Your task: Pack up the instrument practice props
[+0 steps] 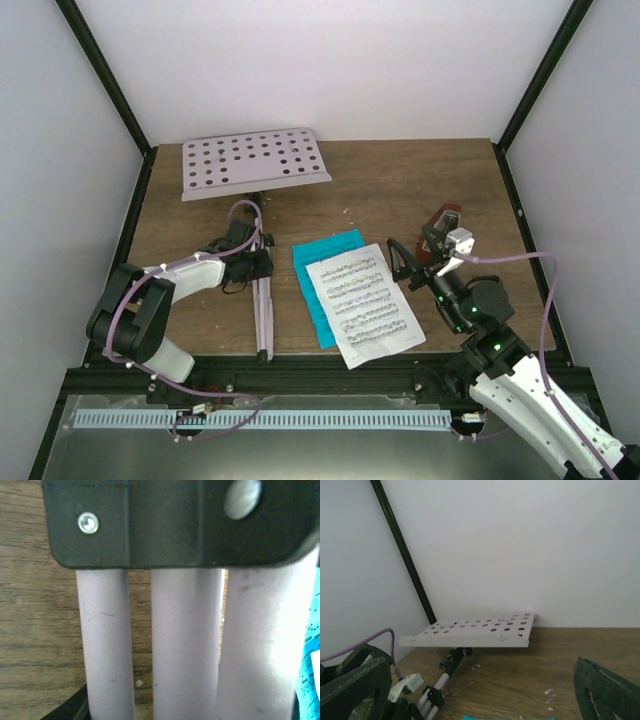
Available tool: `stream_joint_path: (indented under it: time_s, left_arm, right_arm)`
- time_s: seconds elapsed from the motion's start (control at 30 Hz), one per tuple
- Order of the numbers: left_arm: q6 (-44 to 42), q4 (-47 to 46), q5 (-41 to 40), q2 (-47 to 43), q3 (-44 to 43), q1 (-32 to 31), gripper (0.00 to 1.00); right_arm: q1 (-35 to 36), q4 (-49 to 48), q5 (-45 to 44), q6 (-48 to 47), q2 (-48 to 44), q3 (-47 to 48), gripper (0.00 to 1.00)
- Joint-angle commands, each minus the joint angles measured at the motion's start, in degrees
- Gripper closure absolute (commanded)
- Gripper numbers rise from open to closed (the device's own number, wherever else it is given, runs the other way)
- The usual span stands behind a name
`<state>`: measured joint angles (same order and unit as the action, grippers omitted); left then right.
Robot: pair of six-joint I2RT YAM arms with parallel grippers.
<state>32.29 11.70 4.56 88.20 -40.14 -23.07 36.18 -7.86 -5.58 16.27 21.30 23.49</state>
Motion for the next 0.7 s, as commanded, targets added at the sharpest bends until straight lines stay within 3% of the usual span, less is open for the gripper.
stream_joint_path:
  time_s: [0.0,0.17,0.67]
  left_arm:
    - [-1.6,-11.4,-5.6,3.3,-1.6,0.0,0.77]
    - [-0.7,-11.3,-5.2,4.0,-1.7,-0.1,0.61]
    - [-0.7,-10.5,-5.0,6.4,-2.9,-0.7,0.41]
  right_arm:
    - [0.2,2.4,-2.4,-0.7,-1.3,-0.6,0.0]
    - [0.2,2.4,-3.0,-0.7,-1.3,-1.0,0.0]
    - [0.1,4.5,-5.0,0.5,-3.7,-2.1,0.0]
